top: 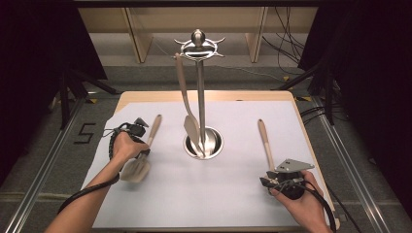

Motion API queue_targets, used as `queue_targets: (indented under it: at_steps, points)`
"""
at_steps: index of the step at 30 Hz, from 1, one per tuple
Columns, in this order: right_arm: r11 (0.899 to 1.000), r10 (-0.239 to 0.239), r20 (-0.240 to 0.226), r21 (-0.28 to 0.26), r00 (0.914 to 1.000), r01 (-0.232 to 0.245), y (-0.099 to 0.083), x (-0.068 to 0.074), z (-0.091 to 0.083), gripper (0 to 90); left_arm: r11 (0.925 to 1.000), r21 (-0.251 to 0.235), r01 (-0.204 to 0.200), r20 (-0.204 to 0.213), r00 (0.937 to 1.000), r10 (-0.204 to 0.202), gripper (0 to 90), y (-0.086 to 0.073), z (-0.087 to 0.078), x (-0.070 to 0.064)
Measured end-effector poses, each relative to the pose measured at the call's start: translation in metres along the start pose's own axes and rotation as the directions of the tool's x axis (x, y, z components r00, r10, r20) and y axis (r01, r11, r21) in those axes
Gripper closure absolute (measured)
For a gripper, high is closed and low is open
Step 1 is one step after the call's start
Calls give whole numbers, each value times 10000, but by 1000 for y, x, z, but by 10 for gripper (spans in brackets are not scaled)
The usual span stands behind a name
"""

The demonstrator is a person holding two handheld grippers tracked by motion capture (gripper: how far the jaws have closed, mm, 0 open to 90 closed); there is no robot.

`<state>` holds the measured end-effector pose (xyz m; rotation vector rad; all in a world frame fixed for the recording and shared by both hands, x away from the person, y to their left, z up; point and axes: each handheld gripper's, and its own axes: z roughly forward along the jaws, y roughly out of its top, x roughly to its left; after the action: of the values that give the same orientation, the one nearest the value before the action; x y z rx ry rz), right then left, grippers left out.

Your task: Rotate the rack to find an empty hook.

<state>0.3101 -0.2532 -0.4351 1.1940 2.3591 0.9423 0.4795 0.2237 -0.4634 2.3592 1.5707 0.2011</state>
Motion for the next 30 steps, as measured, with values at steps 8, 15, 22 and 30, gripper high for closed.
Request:
queue_targets:
  at_steps: [8,15,22,30]
  points:
    - [9999,152,-70,-20,9999,-153,0,-1,0,643,9930,196,-1162,65,9932,1161,768,-16,-6,-1]
    - [9998,200,-92,10,9998,-200,1,0,0,643,9849,377,-1688,1167,9796,1634,767,-58,-20,-9]
    - [10000,-26,-135,-5,9999,25,1,1,1,643,9484,719,-3087,1121,9474,2999,762,-91,-33,-15]
    - [9999,126,-124,55,9998,-125,2,3,0,642,9315,431,-3613,740,9309,3577,618,-66,-36,-30]
